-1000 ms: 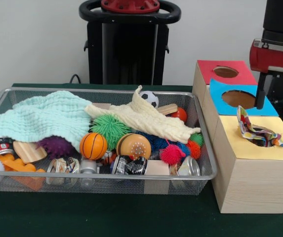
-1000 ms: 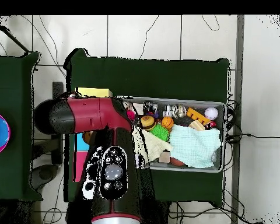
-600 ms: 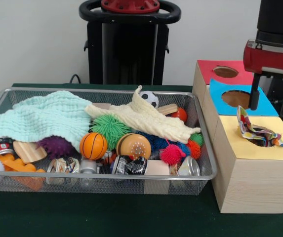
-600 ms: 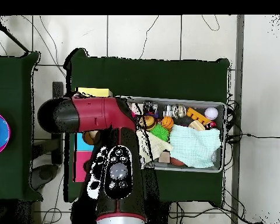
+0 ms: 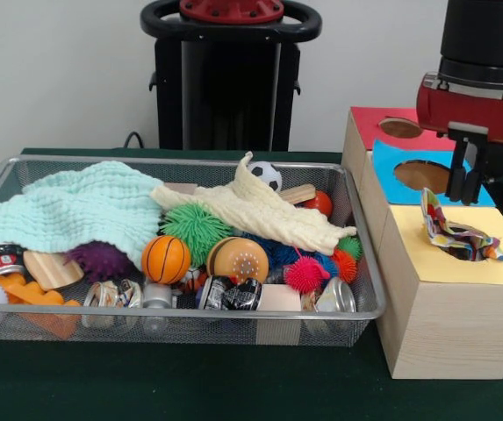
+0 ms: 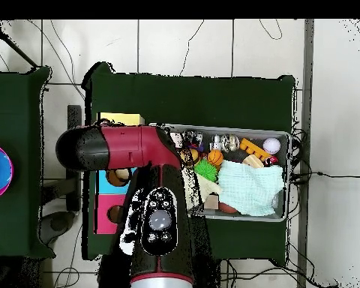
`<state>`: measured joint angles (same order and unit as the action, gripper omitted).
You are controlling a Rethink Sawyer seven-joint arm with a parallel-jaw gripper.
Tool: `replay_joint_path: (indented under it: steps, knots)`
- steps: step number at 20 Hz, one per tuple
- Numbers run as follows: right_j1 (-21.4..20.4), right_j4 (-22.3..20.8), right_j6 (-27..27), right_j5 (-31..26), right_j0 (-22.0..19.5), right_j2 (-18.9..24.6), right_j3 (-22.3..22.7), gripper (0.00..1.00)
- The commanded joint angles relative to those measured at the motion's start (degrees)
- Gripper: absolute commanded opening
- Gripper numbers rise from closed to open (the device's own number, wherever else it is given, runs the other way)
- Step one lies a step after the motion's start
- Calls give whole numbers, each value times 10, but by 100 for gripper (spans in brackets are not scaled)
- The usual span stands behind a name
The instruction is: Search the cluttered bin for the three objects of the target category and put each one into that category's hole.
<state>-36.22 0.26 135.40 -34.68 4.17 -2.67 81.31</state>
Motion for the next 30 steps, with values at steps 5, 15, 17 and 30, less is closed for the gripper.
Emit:
replay_joint_path:
  steps: [5,15,17,30]
  knots:
    - [15,-22,15,4,-1,26,51,0]
    - [36,-25,28,18,9,16,37,0]
    - [39,-26,26,21,8,16,34,0]
    - [37,-20,18,56,-10,26,47,0]
